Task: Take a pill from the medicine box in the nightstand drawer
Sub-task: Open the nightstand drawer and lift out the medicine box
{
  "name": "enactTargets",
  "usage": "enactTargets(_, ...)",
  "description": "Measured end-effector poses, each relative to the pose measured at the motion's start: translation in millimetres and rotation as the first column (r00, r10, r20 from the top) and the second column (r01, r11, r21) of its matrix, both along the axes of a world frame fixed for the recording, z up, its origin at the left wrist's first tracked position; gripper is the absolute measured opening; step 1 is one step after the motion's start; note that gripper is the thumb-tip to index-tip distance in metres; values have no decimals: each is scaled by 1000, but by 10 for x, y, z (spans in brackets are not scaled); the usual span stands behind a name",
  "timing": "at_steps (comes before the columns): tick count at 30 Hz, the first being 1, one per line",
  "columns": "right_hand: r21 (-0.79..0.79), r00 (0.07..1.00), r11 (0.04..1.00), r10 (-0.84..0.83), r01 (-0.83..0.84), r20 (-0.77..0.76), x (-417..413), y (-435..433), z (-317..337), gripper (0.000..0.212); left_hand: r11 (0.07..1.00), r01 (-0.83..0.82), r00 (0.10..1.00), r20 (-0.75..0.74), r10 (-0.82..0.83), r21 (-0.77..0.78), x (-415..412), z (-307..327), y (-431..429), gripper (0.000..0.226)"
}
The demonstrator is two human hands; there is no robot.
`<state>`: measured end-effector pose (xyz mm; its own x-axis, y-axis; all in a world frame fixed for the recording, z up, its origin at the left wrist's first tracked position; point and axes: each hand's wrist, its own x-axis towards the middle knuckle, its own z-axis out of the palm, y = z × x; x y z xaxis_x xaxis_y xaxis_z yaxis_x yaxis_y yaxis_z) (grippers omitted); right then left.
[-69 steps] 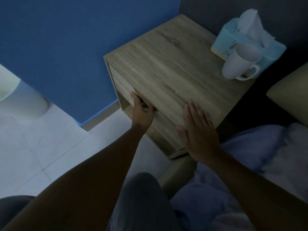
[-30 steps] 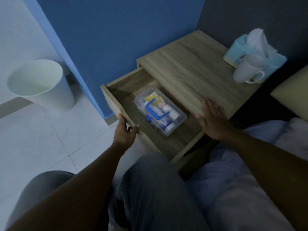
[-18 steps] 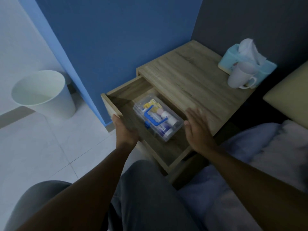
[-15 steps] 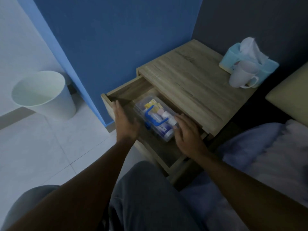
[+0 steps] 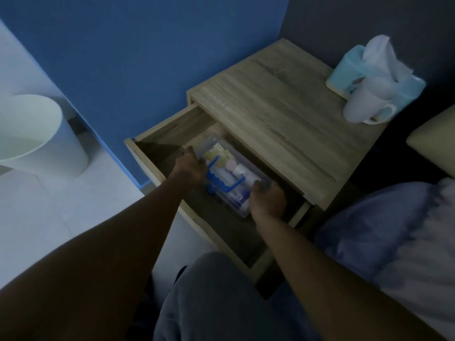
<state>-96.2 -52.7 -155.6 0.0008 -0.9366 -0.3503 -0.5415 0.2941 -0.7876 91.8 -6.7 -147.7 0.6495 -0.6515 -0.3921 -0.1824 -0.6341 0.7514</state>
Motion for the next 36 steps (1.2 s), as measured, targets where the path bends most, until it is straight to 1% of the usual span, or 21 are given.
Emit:
enactTargets(3, -4, 998, 1000, -18, 18, 56, -71, -46, -93, 41, 997, -45, 998, -47, 42, -67, 16, -115, 7, 48)
enactTargets(6, -7, 993, 999, -36, 37, 108, -121, -36, -129, 38, 987, -115, 992, -66, 109, -112, 8, -149, 17, 51)
enactTargets(9, 69, 986, 996, -72, 62, 153, -146, -46, -109, 32, 977, -184, 981, -84, 176, -107, -46, -100, 59, 52)
enactTargets(12, 171, 980, 982, -113, 85, 163, -201, -32, -36, 30, 975, -203, 977, -81, 196, -93, -113, 6, 176, 46)
enactTargets(17, 152, 968, 988, -62, 25, 245, -293, 100, 337, 27, 965, -233, 972, -55, 228, -116, -137, 418, 391, 45)
enactTargets(20, 102, 957, 995, -7, -23, 291, -301, 101, 664, 18, 962, -245, 969, 17, 248, -121, -129, 805, 415, 43)
enactTargets(23, 60, 942, 998, 13, -36, 335, -279, 36, 970, 18, 961, -228, 953, 166, 253, -155, -109, 1202, 389, 43)
enactTargets(26, 68, 918, 997, 16, -46, 395, -209, -108, 1228, 21, 961, -216, 937, 240, 254, -174, -48, 1511, 319, 45)
enactTargets(32, 61, 907, 998, 5, -34, 421, 25, -579, 1601, 27, 967, -165, 925, 310, 221, -197, 230, 1851, -6, 46)
enactTargets(36, 57, 896, 998, -16, -11, 443, 210, -861, 1691, 34, 966, -149, 931, 300, 208, -210, 452, 1887, -309, 48)
